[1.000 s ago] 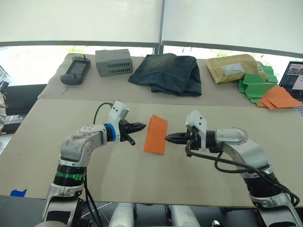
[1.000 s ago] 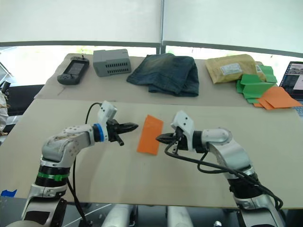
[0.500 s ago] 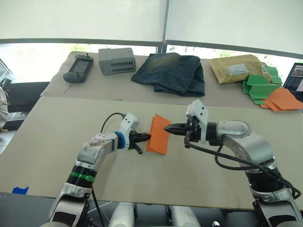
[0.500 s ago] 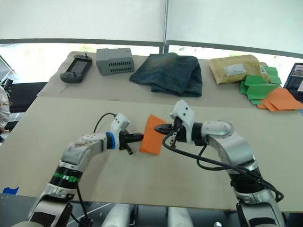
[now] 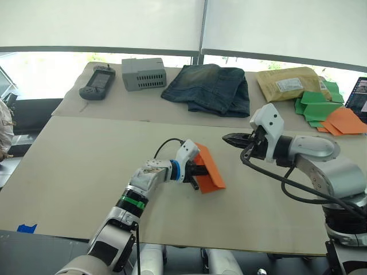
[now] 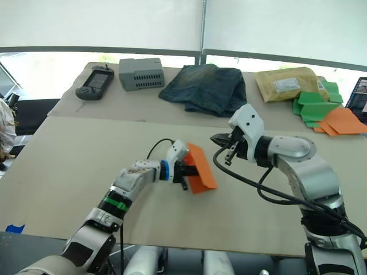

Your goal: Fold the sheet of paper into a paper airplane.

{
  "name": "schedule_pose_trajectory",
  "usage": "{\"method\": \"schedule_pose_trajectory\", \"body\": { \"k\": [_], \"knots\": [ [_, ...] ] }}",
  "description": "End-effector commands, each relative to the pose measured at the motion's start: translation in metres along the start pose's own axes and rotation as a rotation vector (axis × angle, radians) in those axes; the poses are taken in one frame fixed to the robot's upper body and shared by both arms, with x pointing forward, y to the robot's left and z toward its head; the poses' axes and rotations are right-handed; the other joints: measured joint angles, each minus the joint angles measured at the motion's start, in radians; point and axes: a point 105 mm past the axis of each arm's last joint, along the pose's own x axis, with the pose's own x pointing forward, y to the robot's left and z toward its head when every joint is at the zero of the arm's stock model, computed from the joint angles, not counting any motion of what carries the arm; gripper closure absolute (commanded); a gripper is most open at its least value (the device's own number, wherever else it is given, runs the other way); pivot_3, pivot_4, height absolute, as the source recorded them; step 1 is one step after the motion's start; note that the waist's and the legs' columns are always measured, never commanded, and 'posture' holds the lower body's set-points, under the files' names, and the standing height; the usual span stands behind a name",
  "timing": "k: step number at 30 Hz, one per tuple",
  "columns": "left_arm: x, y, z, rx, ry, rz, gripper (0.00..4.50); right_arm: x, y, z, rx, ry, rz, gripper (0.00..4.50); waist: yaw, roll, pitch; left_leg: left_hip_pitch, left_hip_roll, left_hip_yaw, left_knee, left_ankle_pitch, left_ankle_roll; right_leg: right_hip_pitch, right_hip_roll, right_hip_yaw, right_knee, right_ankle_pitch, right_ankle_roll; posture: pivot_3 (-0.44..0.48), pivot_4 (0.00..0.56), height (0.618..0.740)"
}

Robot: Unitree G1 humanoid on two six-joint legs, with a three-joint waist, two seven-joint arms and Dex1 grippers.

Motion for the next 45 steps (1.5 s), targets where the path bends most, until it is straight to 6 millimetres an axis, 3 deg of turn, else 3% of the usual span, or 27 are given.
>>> {"method": "schedule_pose_trajectory", "body": {
  "k": [1,8,11,17,22,30,33,45],
  "knots": [
    [0.02,-0.011,0.011,0.06,-0.008,-0.051,4.5,-0.004,0.01,0.011,-0.065,-0.008,0.014,4.46,0.01,0.0,0.0,0.0,-0.001,0.0,0.0,0.0,0.001,0.001,0.0,0.0,0.0,0.0,0.0,0.0,0.15,0.728],
    [0.024,-0.011,0.008,0.057,-0.001,-0.065,4.5,0.006,0.061,-0.002,-0.139,0.089,0.185,4.46,0.031,0.0,0.0,-0.002,-0.002,-0.001,0.001,0.001,0.001,0.003,-0.001,0.001,-0.003,0.0,0.002,0.0,0.15,0.728],
    [0.023,-0.011,0.006,0.057,0.007,-0.069,4.5,0.014,0.07,-0.015,-0.189,0.158,0.186,4.46,0.031,0.0,0.0,-0.002,-0.002,-0.002,0.001,0.001,0.001,0.002,-0.001,0.001,-0.003,0.0,0.002,0.0,0.15,0.728],
    [0.022,-0.011,0.006,0.053,0.005,-0.071,4.5,0.016,0.058,-0.041,-0.361,0.321,0.119,4.46,0.031,0.0,0.0,-0.002,-0.002,-0.002,0.002,0.001,0.001,0.002,-0.001,0.001,-0.003,-0.001,0.001,0.0,0.15,0.728],
    [0.022,-0.02,0.009,0.062,-0.014,-0.115,4.5,0.01,0.042,-0.039,-0.486,0.385,0.073,4.46,0.031,0.0,0.0,-0.002,-0.002,-0.002,0.002,0.001,0.001,0.001,-0.001,0.001,-0.003,-0.001,0.001,0.0,0.15,0.728],
    [0.019,-0.017,0.01,0.059,-0.019,-0.105,4.5,0.007,0.013,-0.059,-0.475,0.461,-0.036,4.46,0.03,0.0,0.0,-0.005,-0.002,-0.002,0.002,0.001,0.001,0.0,-0.001,0.0,-0.003,-0.001,0.002,0.0,0.15,0.728],
    [0.015,-0.015,0.009,0.06,-0.018,-0.093,4.5,0.008,0.001,-0.076,-0.416,0.489,-0.08,4.46,0.029,0.0,0.0,-0.004,-0.002,-0.002,0.002,0.001,0.001,0.0,0.0,0.0,-0.003,-0.001,0.002,0.0,0.15,0.728],
    [-0.006,-0.001,0.011,0.052,-0.038,-0.005,4.5,0.022,0.03,-0.121,-0.237,0.494,0.063,4.46,-0.002,0.0,0.0,-0.001,-0.001,-0.002,0.001,0.001,0.002,0.002,0.001,0.001,-0.001,-0.001,0.001,0.0,0.15,0.728]
  ]
}}
